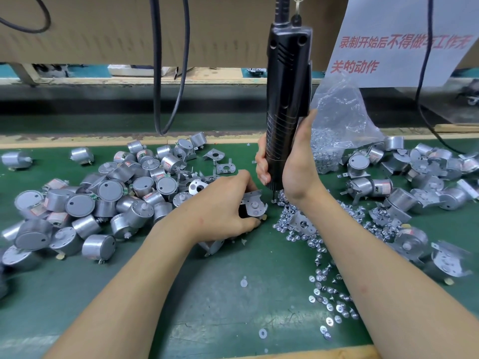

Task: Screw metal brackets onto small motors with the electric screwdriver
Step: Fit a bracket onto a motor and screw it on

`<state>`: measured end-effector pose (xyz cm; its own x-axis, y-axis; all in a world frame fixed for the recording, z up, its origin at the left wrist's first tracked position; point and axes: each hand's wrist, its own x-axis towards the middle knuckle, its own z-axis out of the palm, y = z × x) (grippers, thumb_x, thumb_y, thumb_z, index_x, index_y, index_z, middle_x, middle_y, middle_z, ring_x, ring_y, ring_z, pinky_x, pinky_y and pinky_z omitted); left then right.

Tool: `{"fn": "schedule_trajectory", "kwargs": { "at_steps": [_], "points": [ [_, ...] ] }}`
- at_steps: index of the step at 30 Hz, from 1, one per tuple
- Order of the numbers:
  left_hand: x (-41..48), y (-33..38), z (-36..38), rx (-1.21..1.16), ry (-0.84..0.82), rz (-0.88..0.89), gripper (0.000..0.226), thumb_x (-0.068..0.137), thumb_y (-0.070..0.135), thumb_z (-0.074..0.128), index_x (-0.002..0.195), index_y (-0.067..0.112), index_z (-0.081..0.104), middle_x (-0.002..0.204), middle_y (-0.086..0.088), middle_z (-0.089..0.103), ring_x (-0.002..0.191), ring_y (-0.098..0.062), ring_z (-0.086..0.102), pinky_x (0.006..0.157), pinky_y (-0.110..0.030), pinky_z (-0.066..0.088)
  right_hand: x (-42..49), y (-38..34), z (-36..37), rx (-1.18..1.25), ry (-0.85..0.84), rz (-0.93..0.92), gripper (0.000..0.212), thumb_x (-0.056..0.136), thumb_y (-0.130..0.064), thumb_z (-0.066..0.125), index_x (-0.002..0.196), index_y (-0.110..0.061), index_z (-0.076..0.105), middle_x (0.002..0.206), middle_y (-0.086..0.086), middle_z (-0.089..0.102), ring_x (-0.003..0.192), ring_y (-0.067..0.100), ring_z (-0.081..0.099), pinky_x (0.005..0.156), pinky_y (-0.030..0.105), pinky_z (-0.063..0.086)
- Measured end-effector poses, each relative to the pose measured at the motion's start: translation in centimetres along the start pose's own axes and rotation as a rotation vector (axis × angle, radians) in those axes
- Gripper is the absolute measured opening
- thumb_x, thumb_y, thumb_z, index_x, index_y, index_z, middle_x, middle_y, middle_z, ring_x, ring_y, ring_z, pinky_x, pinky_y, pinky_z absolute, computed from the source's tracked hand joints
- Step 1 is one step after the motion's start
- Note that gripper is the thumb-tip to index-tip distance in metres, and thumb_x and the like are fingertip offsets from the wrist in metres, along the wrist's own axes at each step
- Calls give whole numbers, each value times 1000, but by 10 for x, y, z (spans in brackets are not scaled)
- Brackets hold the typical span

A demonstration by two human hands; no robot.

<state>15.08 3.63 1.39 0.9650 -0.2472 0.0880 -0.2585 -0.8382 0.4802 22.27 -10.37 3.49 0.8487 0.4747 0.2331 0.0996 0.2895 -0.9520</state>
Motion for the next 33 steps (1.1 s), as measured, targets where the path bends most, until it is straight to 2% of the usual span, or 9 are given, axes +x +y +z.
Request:
{"fn": "schedule_trajectory", "kwargs": {
  "at_steps": [3, 7, 11, 16, 21, 26, 33],
  "points": [
    [0, 1, -1, -11, -8, -1, 41, 78, 41, 76, 98, 27, 43, 93, 9, 60, 75, -1, 54, 61, -21, 40, 0, -3, 0, 20, 1, -16, 82, 86, -77, 7, 65, -10, 50, 53, 5, 48, 41, 22, 40, 45, 27, 36],
    [-1, -1, -1, -21, 4, 20, 40, 78, 42, 76, 96, 29, 42, 93, 13, 58, 72, 4, 52, 59, -15, 35, 0, -10, 0, 44, -7, -40, 81, 88, -73, 4, 67, -9, 49, 52, 3, 48, 40, 21, 41, 46, 27, 34],
    [-1, 0, -2, -26, -3, 47, 38, 80, 41, 75, 95, 29, 42, 100, 8, 60, 77, -1, 53, 64, -22, 39, 0, -15, 0, 59, -35, -81, 81, 88, -72, 5, 70, -7, 50, 53, 0, 49, 40, 20, 42, 44, 25, 36],
    [-1, 0, -3, -32, -15, 60, 39, 81, 38, 75, 98, 28, 42, 100, 7, 58, 74, 0, 52, 62, -19, 39, -1, -16, 4, 70, -38, -64, 80, 88, -72, 8, 68, -8, 50, 52, 3, 47, 40, 22, 41, 45, 26, 36],
    [-2, 1, -3, -47, -23, 58, 39, 81, 37, 75, 103, 24, 46, 105, 5, 60, 80, -9, 55, 73, -31, 45, -3, -18, 7, 89, -43, -61, 79, 88, -70, 7, 69, -7, 49, 53, 4, 47, 39, 21, 41, 45, 26, 36],
    [-1, -2, -2, -64, -5, 55, 39, 80, 38, 77, 99, 26, 46, 96, 15, 56, 81, 2, 52, 66, -14, 40, -4, -22, 12, 106, -61, -93, 80, 89, -70, 4, 69, -6, 48, 53, 5, 47, 39, 22, 41, 46, 29, 35],
    [0, -5, 0, -55, 17, 46, 40, 77, 39, 79, 95, 30, 44, 87, 24, 48, 85, 17, 46, 68, -6, 36, -1, -24, 22, 122, -49, -120, 82, 88, -72, 4, 64, -8, 49, 51, 7, 46, 38, 22, 40, 46, 27, 36]
  ]
}}
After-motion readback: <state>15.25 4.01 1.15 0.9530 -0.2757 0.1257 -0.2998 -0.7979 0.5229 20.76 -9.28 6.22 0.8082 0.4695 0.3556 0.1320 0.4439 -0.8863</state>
